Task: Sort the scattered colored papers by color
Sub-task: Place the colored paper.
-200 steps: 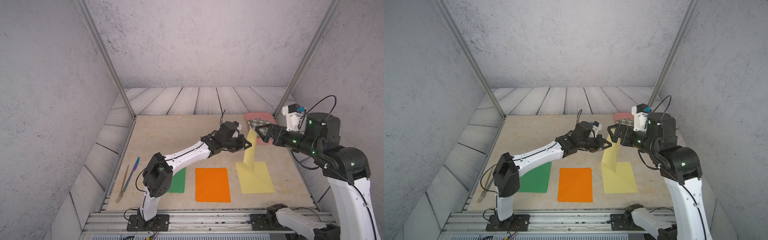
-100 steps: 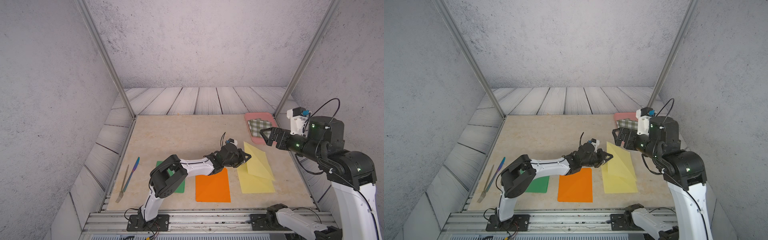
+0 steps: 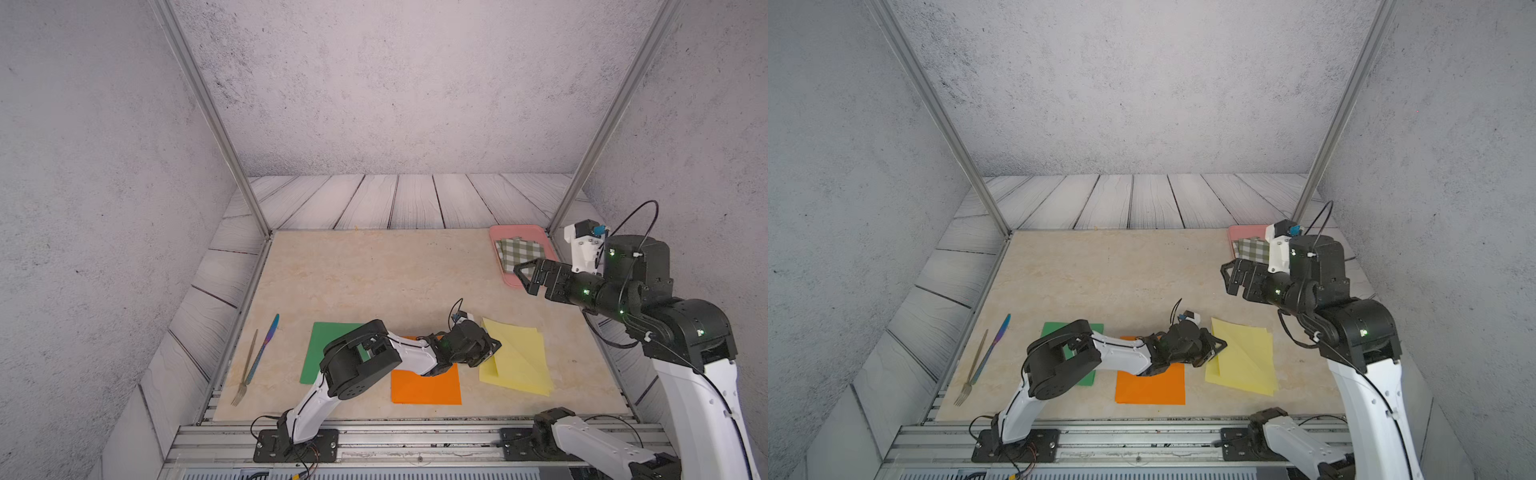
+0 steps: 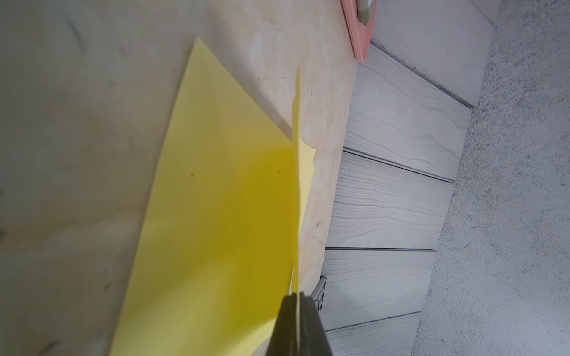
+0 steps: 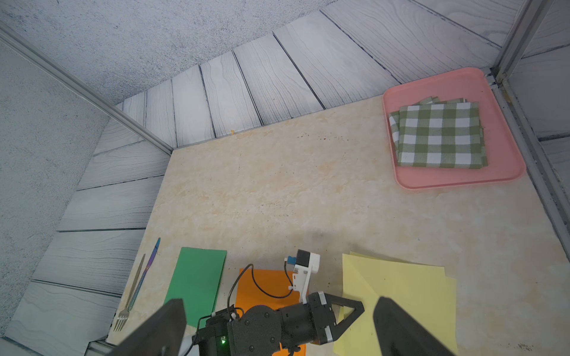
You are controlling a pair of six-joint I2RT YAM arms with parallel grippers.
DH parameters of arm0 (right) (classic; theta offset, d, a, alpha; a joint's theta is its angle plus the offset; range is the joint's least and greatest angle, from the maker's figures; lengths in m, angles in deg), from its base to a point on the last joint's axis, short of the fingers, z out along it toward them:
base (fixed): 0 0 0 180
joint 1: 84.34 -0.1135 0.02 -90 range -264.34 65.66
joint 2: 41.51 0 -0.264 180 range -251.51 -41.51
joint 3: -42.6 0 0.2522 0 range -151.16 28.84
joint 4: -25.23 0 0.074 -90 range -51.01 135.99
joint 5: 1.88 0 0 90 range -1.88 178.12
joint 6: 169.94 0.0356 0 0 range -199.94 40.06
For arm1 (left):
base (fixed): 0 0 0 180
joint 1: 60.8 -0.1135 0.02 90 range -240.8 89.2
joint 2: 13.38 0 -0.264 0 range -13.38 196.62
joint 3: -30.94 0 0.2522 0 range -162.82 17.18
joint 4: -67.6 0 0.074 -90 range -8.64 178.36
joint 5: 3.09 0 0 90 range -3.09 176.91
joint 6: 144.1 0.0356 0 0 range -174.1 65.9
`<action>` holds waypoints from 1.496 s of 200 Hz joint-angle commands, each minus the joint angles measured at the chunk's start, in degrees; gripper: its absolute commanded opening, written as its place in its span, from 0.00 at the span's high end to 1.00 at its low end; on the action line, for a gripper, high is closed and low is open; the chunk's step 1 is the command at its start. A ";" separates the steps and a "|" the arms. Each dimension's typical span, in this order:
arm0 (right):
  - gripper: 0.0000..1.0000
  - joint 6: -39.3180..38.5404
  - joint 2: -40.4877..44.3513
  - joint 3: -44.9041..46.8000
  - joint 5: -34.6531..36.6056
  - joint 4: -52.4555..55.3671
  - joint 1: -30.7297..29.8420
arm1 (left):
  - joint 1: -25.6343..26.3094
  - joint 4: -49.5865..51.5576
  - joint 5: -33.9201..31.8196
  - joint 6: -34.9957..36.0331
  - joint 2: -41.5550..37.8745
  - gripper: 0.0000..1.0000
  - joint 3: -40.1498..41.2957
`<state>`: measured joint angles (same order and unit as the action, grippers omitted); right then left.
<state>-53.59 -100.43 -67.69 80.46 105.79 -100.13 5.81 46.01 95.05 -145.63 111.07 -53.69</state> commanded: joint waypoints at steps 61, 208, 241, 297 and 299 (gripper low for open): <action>0.01 0.11 1.24 1.60 -0.60 -0.62 0.15 | -0.85 2.73 5.27 -0.22 0.65 0.98 -0.85; 0.01 -0.32 2.19 4.37 -0.49 -1.13 0.21 | -2.01 13.91 7.27 7.00 -1.38 0.57 -3.14; 0.01 -0.72 2.07 4.84 -0.69 -1.24 0.16 | -2.53 15.35 7.85 8.50 -0.79 0.56 -4.73; 0.01 -1.47 1.97 5.64 -1.04 -1.17 0.15 | -3.97 20.54 6.90 11.46 -2.69 0.55 -4.28; 0.01 -1.54 1.97 5.65 -1.11 -1.18 0.15 | -4.08 20.55 6.89 11.46 -2.77 0.55 -4.17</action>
<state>-54.03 -99.14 -62.53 80.07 104.87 -100.13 2.64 63.23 102.77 -136.43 110.91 -58.45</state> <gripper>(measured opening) 0.991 0.446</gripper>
